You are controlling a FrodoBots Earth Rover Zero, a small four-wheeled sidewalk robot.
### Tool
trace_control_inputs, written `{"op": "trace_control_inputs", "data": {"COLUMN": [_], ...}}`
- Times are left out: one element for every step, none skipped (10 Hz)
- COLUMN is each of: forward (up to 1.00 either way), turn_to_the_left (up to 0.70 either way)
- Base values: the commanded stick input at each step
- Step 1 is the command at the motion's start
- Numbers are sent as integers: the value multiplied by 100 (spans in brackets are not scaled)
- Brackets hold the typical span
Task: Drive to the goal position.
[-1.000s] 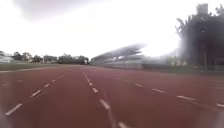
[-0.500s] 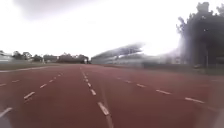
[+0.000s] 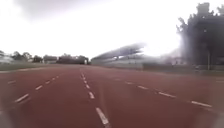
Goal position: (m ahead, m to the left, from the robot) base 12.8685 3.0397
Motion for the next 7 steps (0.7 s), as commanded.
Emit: {"op": "trace_control_inputs", "data": {"forward": [45,45,45,45,45,45,45], "turn_to_the_left": [0,0,0,0,0,0,0]}}
